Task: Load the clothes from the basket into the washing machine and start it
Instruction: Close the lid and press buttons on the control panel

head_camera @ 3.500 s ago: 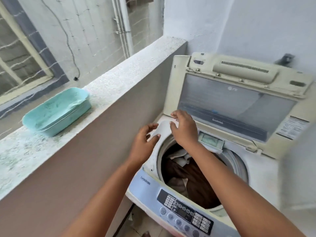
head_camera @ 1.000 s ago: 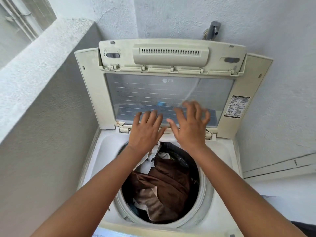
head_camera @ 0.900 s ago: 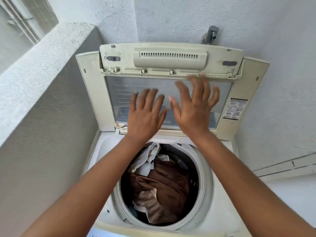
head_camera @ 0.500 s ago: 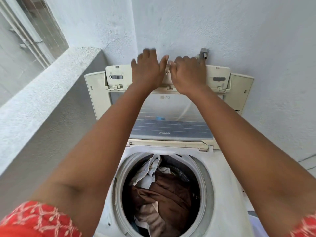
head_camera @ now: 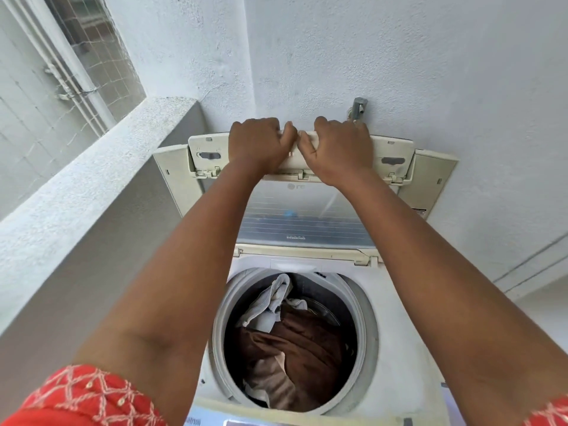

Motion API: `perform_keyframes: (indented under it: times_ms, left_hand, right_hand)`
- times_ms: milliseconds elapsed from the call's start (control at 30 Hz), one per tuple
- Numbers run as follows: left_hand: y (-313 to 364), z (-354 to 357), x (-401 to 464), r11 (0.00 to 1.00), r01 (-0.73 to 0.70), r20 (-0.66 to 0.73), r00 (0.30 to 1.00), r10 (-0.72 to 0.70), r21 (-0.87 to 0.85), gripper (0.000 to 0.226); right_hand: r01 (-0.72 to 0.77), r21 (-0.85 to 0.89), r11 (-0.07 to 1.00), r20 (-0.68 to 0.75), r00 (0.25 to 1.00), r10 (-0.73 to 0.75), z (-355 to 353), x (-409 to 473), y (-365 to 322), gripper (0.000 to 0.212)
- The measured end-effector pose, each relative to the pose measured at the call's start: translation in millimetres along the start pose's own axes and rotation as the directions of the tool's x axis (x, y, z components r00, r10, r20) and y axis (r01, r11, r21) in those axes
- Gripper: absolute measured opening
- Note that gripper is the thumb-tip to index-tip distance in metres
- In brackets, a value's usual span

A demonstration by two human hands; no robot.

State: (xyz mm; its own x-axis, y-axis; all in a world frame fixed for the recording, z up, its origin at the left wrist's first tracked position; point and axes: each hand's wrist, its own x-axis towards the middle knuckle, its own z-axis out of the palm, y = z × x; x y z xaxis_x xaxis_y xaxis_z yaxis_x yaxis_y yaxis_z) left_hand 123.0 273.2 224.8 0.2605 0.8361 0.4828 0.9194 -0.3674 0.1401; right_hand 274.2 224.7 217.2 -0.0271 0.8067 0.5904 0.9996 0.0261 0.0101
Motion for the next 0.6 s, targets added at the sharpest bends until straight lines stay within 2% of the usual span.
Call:
perform_keyframes:
  times_ms: [367,600]
  left_hand:
    - [6.3,-41.2,-55.2,0.995,0.026,0.052,0.998,-0.031,0.093,0.06]
    - [14.5,-50.4,-111.5,0.987,0.062,-0.004,0.998,-0.062,0.145,0.065]
  right_hand:
    - [0.06,0.013,0.998,0.078,0.995,-0.061,-51.6,-52.3,-17.2,0.06]
    - [0.113,-0.03,0.993,0.07,0.991,-0.111,-68.5,-98.6,-34.2,0.056]
